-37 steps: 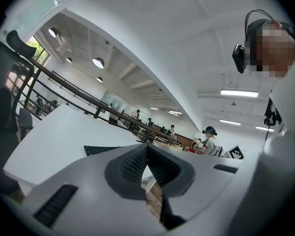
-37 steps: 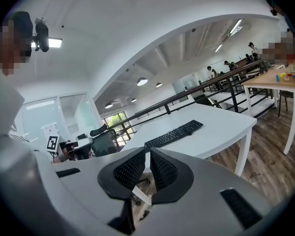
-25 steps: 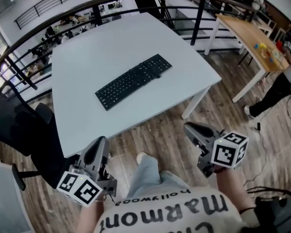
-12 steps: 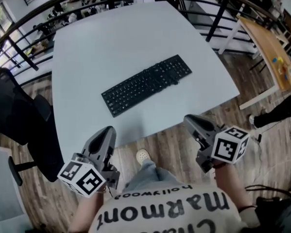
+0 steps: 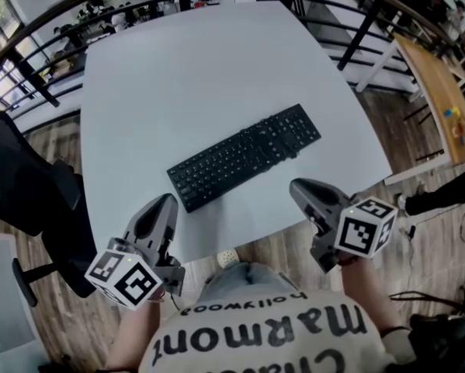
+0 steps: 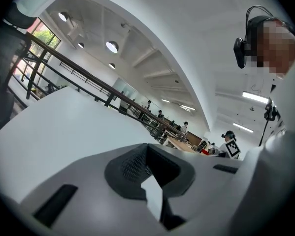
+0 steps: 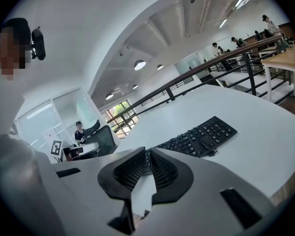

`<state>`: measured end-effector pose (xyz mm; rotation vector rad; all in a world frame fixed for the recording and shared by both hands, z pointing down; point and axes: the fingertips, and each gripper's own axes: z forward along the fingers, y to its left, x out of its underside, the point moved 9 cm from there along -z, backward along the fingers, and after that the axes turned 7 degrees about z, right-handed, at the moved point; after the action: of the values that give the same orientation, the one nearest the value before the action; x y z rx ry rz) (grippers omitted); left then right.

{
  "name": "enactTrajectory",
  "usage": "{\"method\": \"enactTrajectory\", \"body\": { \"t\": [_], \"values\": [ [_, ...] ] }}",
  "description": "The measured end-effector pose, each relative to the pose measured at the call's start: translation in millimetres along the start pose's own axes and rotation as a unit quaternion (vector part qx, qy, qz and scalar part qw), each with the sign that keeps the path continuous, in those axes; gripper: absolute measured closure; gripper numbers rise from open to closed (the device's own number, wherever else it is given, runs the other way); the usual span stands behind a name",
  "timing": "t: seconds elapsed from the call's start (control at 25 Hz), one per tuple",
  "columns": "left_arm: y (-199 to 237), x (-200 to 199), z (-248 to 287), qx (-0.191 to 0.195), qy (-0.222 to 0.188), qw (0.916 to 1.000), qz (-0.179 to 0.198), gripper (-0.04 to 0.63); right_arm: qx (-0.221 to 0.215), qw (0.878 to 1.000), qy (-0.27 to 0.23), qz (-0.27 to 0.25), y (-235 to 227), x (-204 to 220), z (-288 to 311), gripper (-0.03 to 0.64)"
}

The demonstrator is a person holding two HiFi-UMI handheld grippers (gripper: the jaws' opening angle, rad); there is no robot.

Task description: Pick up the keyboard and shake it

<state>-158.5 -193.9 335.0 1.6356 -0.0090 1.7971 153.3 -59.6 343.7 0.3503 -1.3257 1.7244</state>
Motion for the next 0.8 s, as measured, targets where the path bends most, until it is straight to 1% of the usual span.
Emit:
{"method": "enactTrajectory", "body": {
  "t": [0.12, 0.24, 0.36, 0.48, 0.6, 0.68, 0.76, 0.8],
  "values": [
    [15, -7, 9, -0.008, 0.001, 1.0000, -0.001, 0.594, -0.004, 1.000, 0.000, -0.002, -3, -11, 18, 0.565],
    [23, -7, 14, -0.016, 0.010, 0.9998, 0.000, 0.594, -0.011, 1.000, 0.003, 0.000, -5, -17, 34, 0.565],
    [30, 3, 16, -0.033, 0.026, 0.9991, -0.012, 0.594, -0.020, 1.000, 0.024, -0.005, -9, -15, 50, 0.565],
    [34, 17, 16, -0.063, 0.041, 0.9968, -0.027, 0.594, -0.027, 0.998, 0.052, -0.010, -15, -12, 65, 0.565],
    [38, 29, 21, -0.097, 0.059, 0.9927, -0.039, 0.592, -0.037, 0.996, 0.077, -0.009, -25, -15, 78, 0.565],
    [44, 36, 26, -0.123, 0.072, 0.9885, -0.049, 0.592, -0.044, 0.995, 0.088, -0.009, -33, -22, 86, 0.565],
    [54, 46, 29, -0.153, 0.077, 0.9825, -0.073, 0.586, -0.053, 0.993, 0.101, -0.007, -41, -30, 97, 0.565],
    [57, 51, 31, -0.167, 0.080, 0.9786, -0.089, 0.554, -0.059, 0.992, 0.108, -0.006, -44, -34, 102, 0.565]
  ]
}}
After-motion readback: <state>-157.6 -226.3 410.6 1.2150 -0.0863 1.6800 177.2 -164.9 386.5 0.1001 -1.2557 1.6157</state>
